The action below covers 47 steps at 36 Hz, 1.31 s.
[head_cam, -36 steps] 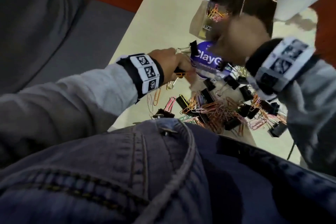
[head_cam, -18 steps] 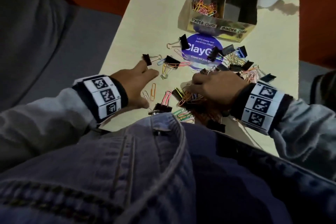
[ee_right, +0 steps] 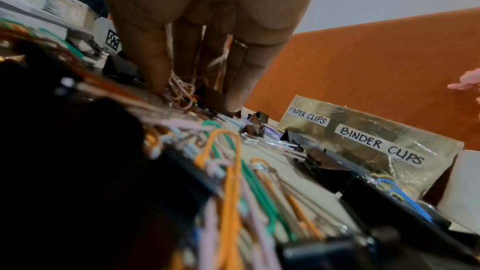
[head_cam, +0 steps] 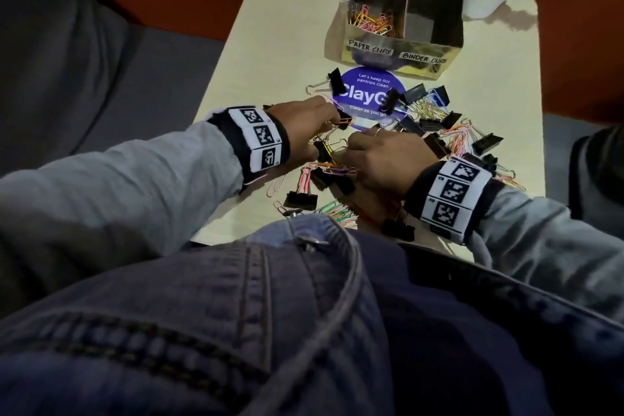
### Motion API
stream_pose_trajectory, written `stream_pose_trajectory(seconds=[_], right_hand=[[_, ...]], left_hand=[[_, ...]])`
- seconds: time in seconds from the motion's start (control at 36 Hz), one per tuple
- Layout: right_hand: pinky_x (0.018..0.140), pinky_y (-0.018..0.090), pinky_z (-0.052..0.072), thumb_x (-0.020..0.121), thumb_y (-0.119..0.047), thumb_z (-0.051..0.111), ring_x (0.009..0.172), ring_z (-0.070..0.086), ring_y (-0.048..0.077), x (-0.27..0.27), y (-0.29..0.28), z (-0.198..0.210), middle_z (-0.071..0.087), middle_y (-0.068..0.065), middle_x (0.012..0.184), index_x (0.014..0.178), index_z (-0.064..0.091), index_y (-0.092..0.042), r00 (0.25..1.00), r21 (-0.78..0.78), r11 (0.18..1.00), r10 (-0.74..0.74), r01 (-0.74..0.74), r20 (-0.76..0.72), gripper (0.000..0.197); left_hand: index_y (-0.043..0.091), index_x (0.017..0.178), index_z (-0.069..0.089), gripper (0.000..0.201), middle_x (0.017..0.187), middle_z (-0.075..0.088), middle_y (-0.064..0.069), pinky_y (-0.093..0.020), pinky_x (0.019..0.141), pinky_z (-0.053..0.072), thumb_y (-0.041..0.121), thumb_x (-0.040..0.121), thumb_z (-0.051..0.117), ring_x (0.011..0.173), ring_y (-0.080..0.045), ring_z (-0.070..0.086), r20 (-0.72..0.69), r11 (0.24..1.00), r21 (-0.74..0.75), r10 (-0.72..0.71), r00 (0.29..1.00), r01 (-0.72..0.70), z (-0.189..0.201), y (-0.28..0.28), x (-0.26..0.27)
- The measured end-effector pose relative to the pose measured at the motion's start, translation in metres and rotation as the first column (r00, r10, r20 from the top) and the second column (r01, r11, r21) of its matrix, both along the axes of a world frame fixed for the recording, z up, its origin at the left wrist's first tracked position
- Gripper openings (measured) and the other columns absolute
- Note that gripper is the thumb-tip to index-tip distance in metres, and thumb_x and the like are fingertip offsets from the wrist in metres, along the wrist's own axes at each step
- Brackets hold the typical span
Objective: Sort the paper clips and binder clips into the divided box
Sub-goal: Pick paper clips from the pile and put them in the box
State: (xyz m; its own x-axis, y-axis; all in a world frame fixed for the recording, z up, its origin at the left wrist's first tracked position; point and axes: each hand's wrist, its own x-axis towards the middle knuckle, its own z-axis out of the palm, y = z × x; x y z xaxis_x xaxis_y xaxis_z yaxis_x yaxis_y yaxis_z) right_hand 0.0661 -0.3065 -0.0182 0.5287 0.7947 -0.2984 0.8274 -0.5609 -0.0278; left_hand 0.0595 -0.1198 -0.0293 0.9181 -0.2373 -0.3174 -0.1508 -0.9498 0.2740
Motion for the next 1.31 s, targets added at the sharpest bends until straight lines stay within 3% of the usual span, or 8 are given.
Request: stream_pose_trajectory(seconds=[0.14, 0.33, 0.44, 0.67, 0.78, 0.94, 1.06, 1.31], right_hand=[[0.059, 0.029, 0.031, 0.087, -0.017, 0.052, 0.090, 0.061, 0.030, 0.001, -0.003, -0.001, 0.059, 0.007, 0.100, 0.105, 0.065, -0.012, 0.999, 0.049, 0.999, -0.025, 0.023, 0.039, 0.023], [0.064, 0.032, 0.038, 0.087, -0.019, 0.049, 0.095, 0.059, 0.030, 0.008, -0.005, 0.001, 0.059, 0.006, 0.104, 0.107, 0.062, -0.013, 0.995, 0.060, 0.994, -0.096, 0.094, 0.022, 0.025], [0.068, 0.031, 0.041, 0.085, -0.023, 0.056, 0.095, 0.060, 0.029, 0.018, -0.008, 0.007, 0.063, 0.005, 0.101, 0.101, 0.066, -0.013, 0.982, 0.142, 0.972, -0.185, 0.189, -0.042, 0.021], [0.067, 0.026, 0.045, 0.076, -0.012, 0.072, 0.073, 0.063, 0.021, 0.046, -0.017, 0.033, 0.070, 0.003, 0.077, 0.076, 0.070, -0.013, 0.904, 0.389, 0.820, -0.340, 0.420, -0.260, 0.002], [0.062, 0.016, 0.048, 0.081, -0.005, 0.067, 0.076, 0.059, 0.011, 0.061, -0.014, 0.055, 0.065, 0.000, 0.083, 0.084, 0.070, -0.011, 0.871, 0.422, 0.766, -0.377, 0.485, -0.316, 0.007], [0.059, 0.006, 0.044, 0.086, -0.010, 0.062, 0.067, 0.057, 0.004, 0.115, 0.006, 0.085, 0.064, -0.003, 0.087, 0.094, 0.069, -0.011, 0.848, 0.556, 0.659, -0.498, 0.507, -0.182, 0.011], [0.082, 0.031, 0.055, 0.087, -0.013, 0.056, 0.089, 0.065, 0.018, 0.153, 0.029, 0.081, 0.069, 0.003, 0.097, 0.096, 0.068, -0.015, 0.823, 0.545, 0.678, -0.566, 0.493, -0.040, 0.015], [0.086, 0.041, 0.050, 0.087, -0.019, 0.060, 0.100, 0.061, 0.033, 0.172, 0.057, 0.040, 0.066, 0.014, 0.110, 0.107, 0.067, -0.012, 0.861, 0.147, 0.858, -0.505, 0.492, 0.062, 0.023]], left_hand=[[0.028, 0.131, 0.043, 0.060, 0.130, 0.042, 0.002, -0.023, 0.079, 0.038, 0.027, 0.079, 0.073, 0.108, -0.020, 0.055, -0.005, 0.995, -0.080, 0.050, 0.999, -0.051, 0.006, 0.017, -0.014], [0.027, 0.136, 0.032, 0.093, 0.130, 0.032, 0.006, -0.030, 0.078, 0.047, 0.053, 0.060, 0.080, 0.097, -0.017, 0.052, -0.170, 0.990, 0.139, 0.022, 0.985, 0.002, 0.009, 0.046, -0.052], [0.028, 0.139, 0.029, 0.088, 0.132, 0.029, 0.006, -0.027, 0.075, 0.044, 0.048, 0.068, 0.077, 0.087, -0.016, 0.048, -0.154, 0.993, 0.112, 0.050, 0.987, -0.033, 0.002, 0.040, -0.052], [0.017, 0.143, 0.028, 0.086, 0.137, 0.029, 0.000, -0.032, 0.085, 0.046, 0.042, 0.075, 0.075, 0.101, -0.027, 0.056, -0.087, 0.993, 0.075, 0.098, 0.991, -0.091, 0.006, 0.015, -0.013], [0.014, 0.135, 0.040, 0.070, 0.130, 0.034, -0.003, -0.036, 0.077, 0.049, 0.037, 0.077, 0.074, 0.094, -0.032, 0.058, -0.101, 0.994, 0.093, 0.070, 0.992, -0.060, 0.005, 0.009, 0.001], [0.016, 0.137, 0.038, 0.066, 0.132, 0.037, -0.005, -0.035, 0.081, 0.045, 0.024, 0.081, 0.072, 0.104, -0.033, 0.056, -0.111, 0.996, 0.049, 0.074, 0.991, -0.069, 0.001, 0.009, 0.010], [0.015, 0.138, 0.038, 0.067, 0.134, 0.036, -0.005, -0.036, 0.084, 0.044, 0.024, 0.081, 0.072, 0.108, -0.031, 0.055, -0.117, 0.995, 0.035, 0.099, 0.988, -0.096, 0.000, 0.010, 0.014], [0.028, 0.143, 0.029, 0.064, 0.128, 0.037, -0.004, -0.033, 0.078, 0.046, 0.032, 0.088, 0.061, 0.098, -0.030, 0.058, -0.073, 0.998, -0.010, 0.057, 0.996, -0.058, -0.001, 0.009, 0.018]])
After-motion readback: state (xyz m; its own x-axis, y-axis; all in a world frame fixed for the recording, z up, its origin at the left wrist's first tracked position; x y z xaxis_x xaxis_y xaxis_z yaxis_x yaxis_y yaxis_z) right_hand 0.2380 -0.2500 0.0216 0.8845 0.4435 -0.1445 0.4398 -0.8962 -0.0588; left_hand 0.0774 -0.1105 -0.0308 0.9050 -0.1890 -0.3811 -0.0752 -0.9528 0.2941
